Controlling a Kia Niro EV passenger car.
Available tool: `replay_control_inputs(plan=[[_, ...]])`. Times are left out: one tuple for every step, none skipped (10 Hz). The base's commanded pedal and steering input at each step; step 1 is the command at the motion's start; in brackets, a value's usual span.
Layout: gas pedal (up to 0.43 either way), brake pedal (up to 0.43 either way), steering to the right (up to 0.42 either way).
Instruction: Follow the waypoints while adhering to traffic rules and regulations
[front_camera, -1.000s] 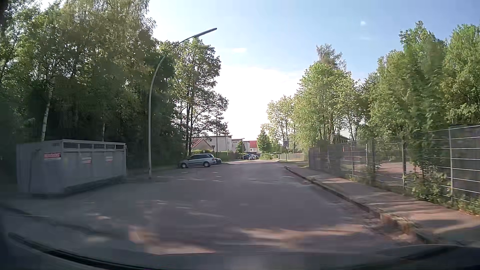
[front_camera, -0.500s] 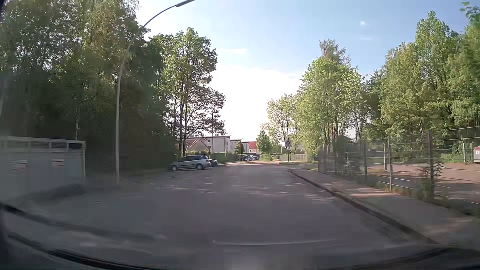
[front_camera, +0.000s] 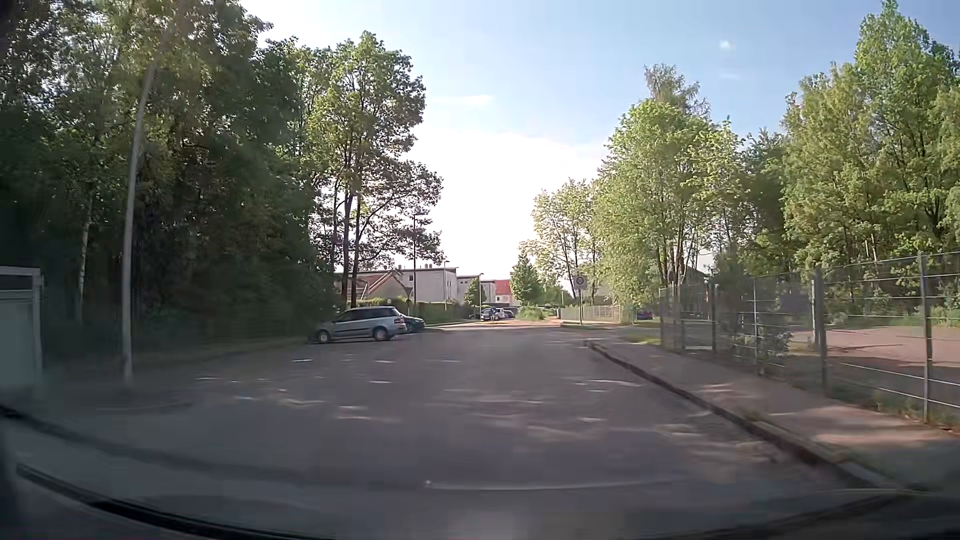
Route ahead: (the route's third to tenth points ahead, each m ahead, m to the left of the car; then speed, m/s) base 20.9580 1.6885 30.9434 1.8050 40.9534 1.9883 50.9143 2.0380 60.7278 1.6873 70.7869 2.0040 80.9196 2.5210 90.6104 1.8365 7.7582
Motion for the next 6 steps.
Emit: replay_control_inputs(plan=[[0.047, 0.000, 0.006], [0.047, 0.000, 0.006], [0.059, 0.000, 0.006], [0.059, 0.000, 0.006], [0.059, 0.000, 0.006], [0.008, 0.000, 0.006]])
